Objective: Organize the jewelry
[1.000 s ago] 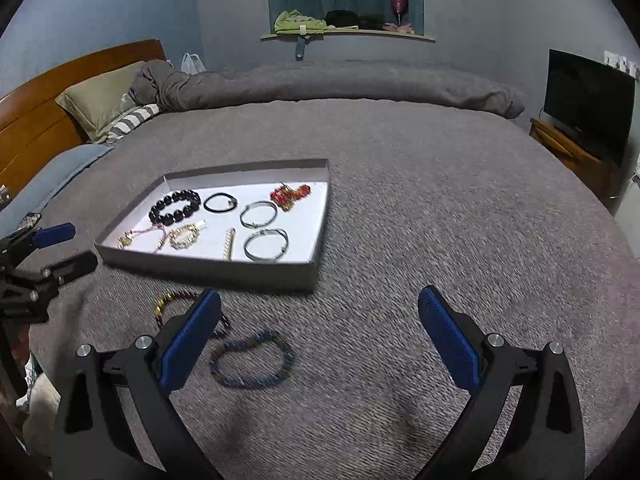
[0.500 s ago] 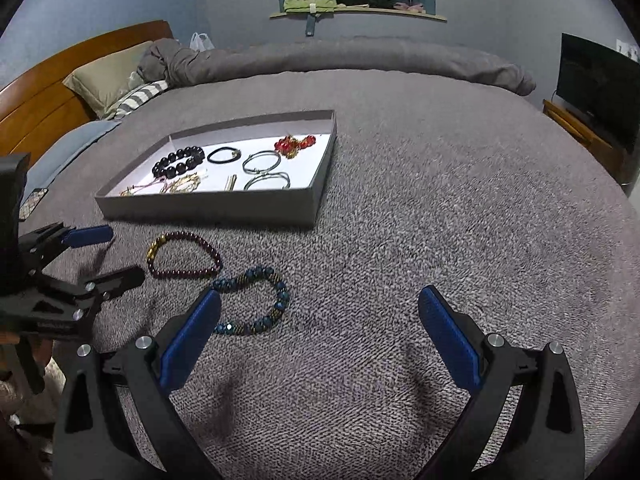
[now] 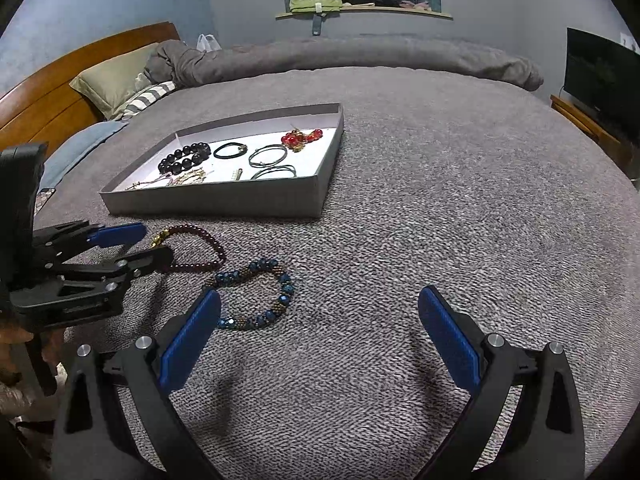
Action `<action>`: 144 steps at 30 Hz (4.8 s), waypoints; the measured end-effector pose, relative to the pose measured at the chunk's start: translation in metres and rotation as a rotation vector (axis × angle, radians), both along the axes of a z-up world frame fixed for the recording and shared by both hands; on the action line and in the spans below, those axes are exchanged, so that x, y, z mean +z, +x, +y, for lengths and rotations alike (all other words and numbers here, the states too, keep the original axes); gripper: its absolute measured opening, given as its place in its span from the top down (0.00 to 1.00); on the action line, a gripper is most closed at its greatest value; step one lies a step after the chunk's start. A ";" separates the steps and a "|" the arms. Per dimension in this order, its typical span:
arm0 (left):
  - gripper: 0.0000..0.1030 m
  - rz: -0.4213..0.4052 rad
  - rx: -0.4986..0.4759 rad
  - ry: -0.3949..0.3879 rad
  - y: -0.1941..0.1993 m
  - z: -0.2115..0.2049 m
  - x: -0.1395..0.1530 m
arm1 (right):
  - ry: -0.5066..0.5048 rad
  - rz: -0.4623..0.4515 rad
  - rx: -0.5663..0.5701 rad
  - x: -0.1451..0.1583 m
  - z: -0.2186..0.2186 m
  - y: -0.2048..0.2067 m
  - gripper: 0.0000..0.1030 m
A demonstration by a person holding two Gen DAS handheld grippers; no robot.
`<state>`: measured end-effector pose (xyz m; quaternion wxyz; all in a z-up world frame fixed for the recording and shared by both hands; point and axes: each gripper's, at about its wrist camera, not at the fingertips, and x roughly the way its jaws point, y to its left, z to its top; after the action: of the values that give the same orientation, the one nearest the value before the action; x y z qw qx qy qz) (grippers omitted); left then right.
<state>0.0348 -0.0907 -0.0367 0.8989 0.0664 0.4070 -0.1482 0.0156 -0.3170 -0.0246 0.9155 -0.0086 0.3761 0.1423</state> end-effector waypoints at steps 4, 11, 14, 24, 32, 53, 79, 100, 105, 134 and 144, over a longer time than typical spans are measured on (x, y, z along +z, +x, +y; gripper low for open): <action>0.61 -0.005 -0.016 0.021 0.002 -0.006 -0.002 | -0.009 0.011 0.018 -0.004 0.008 0.002 0.05; 0.86 -0.050 -0.072 0.101 -0.006 -0.012 -0.004 | -0.023 0.013 0.037 -0.007 0.015 0.005 0.05; 0.92 -0.047 -0.078 0.094 -0.008 -0.006 -0.002 | -0.021 0.011 0.039 -0.007 0.017 0.006 0.05; 0.92 -0.008 -0.047 0.053 -0.022 0.031 0.001 | -0.022 0.000 0.046 -0.006 0.019 0.006 0.07; 0.92 0.013 0.011 0.034 -0.027 0.062 0.002 | -0.030 -0.012 0.071 -0.006 0.022 0.002 0.25; 0.92 0.039 -0.017 0.006 -0.021 0.066 -0.010 | -0.006 0.066 0.047 -0.025 0.032 0.016 0.93; 0.93 -0.190 -0.102 -0.070 -0.012 0.070 0.099 | 0.001 -0.234 0.120 0.092 0.050 0.024 0.93; 0.93 0.073 -0.119 -0.174 0.078 0.030 0.033 | 0.026 -0.139 0.085 0.069 0.065 0.086 0.93; 0.93 0.089 -0.093 -0.131 0.078 0.037 0.022 | 0.009 -0.120 0.029 0.060 0.054 0.086 0.93; 0.72 0.058 -0.093 -0.163 0.061 0.044 0.037 | -0.011 0.030 0.004 0.019 0.049 0.108 0.88; 0.66 0.048 -0.068 -0.168 0.055 0.055 0.039 | 0.035 -0.030 -0.024 0.044 0.034 0.092 0.74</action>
<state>0.0902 -0.0356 0.0024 0.8856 0.0010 0.4122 -0.2140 0.1072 -0.2829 0.0195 0.9227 0.0098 0.3600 0.1377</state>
